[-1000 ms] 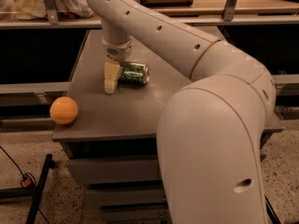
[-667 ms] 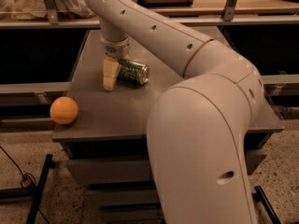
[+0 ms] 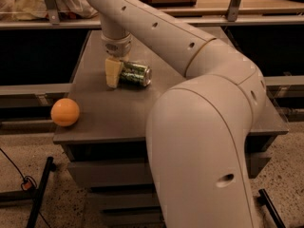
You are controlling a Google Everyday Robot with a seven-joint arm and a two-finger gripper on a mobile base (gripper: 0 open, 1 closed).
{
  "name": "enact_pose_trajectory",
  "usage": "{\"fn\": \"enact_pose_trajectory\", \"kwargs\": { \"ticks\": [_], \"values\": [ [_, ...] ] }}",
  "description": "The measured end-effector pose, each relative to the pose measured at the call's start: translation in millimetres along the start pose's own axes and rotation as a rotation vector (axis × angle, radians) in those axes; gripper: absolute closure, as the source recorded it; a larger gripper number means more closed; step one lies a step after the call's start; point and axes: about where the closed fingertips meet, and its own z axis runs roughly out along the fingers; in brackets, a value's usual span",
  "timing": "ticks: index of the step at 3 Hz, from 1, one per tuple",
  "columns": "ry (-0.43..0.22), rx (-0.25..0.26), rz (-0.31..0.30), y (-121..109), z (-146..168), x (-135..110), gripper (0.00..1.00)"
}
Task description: Place green can upright
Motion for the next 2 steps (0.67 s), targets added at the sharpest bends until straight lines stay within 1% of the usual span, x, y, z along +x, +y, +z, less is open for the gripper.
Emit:
{"fn": "enact_pose_trajectory", "kwargs": {
  "ticks": [1,2],
  "values": [
    [0.0,0.0,0.0,0,-2,0,1.0],
    [0.013,0.024,0.013,-16,6,1,1.0]
  ]
}}
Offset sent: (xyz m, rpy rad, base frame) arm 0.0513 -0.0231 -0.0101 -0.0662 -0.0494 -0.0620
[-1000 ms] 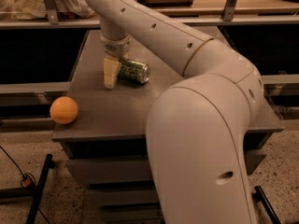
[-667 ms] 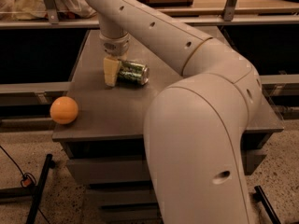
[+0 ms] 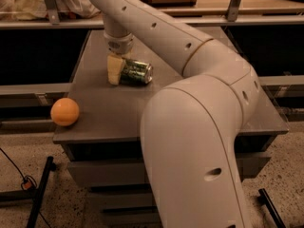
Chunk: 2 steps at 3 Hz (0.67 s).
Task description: Place green can upright
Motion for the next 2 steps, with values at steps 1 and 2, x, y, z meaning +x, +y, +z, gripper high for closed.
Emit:
{"fn": "enact_pose_trajectory", "kwargs": {
  "ticks": [1,2],
  "values": [
    [0.0,0.0,0.0,-1,-4,0,1.0],
    [-0.04,0.055,0.061,-16,-28,12,1.0]
  ]
}}
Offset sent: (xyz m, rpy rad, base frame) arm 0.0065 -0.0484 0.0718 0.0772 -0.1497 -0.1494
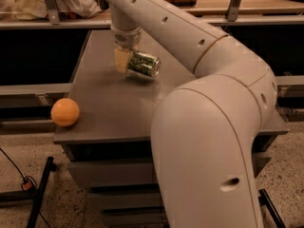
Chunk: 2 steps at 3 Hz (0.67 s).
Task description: Place green can upright
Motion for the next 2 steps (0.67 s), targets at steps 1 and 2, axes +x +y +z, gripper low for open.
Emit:
{"fn": "enact_pose_trajectory", "kwargs": {
  "ticks": [1,2],
  "values": [
    [0.018,0.052,0.027,-9,-23,8,1.0],
    [0.019,0.085,0.052,-13,-46,19,1.0]
  ]
}}
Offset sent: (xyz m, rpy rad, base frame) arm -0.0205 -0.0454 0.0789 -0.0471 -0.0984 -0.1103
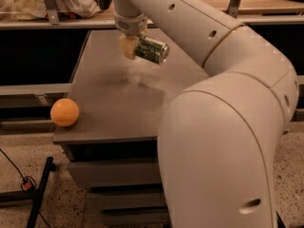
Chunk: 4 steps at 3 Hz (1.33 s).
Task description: Place green can upright
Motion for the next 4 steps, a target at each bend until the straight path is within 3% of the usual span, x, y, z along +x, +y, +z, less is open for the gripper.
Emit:
{"fn": "enact_pose_trajectory", "kwargs": {
  "ticks": [1,2,3,4],
  "values": [
    [-0.005,0.011,0.024,-4,-10,8,1.0],
    [-0.055,0.003,0.064,-7,-16,16,1.0],
    [-0.055,0.004,0.064,-7,-16,16,1.0],
    [-0.125,-0.059,0.104,-11,-6,23,1.0]
  ]
}}
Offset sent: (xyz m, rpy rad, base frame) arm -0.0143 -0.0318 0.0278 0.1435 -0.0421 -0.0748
